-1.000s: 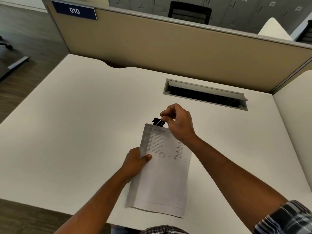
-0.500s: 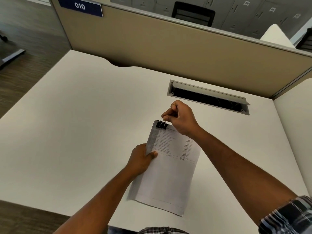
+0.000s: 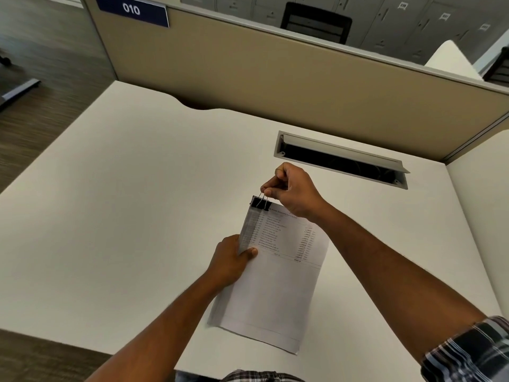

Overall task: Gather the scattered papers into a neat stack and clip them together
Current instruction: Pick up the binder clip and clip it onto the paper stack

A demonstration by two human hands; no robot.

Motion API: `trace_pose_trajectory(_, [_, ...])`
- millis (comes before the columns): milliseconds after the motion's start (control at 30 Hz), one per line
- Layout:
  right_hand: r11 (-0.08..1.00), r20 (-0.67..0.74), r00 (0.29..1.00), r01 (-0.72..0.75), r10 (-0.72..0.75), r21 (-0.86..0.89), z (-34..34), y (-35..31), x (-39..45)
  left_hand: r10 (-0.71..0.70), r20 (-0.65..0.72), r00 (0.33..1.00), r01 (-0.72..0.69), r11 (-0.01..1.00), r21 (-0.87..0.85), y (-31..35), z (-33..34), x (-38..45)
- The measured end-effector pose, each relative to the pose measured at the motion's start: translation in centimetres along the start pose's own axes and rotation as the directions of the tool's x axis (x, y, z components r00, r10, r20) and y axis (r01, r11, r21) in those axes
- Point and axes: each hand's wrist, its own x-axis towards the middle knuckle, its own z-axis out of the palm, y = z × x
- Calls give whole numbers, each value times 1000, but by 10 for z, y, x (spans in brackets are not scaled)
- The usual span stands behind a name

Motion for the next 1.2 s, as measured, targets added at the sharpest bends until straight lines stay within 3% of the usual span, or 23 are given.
trace_pose_trajectory(567, [999, 253, 967, -29, 39, -42, -19, -6, -3, -17, 34, 999, 18, 999, -51, 5, 1, -3])
trace_pose_trajectory(667, [999, 161, 986, -31, 34, -23, -21, 3, -9, -33, 39, 999, 36, 996, -80, 4, -2, -4])
trace_pose_trajectory(800, [996, -162, 986, -52, 39, -77, -29, 38, -22, -42, 35, 999, 46, 990, -131, 1, -6, -3])
trace_pose_trajectory(867, [987, -309, 938, -152, 158, 43, -30, 60, -34, -42, 38, 998, 47, 984, -171, 1, -8, -4])
trace_pose_trajectory(933, [909, -337, 866, -259, 368, 328, -25, 77, -51, -40, 38, 998, 47, 977, -210, 1, -9, -4])
trace_pose_trajectory(967, [834, -277, 847, -294, 454, 467, -20, 86, -58, -32, 37, 999, 40, 973, -227, 1, -10, -5])
trace_pose_trajectory(1033, [698, -79, 881, -311, 466, 645, -10, 102, -75, -10, 36, 999, 18, 971, -238, 2, -11, -6])
trace_pose_trajectory(1100, [602, 63, 911, -320, 409, 732, 2, 112, -92, 7, 27, 1000, 0, 970, -242, 4, -13, -7])
trace_pose_trajectory(1200, [536, 117, 919, -319, 377, 782, 14, 119, -110, 26, -7, 1000, -27, 969, -246, 8, -20, -8])
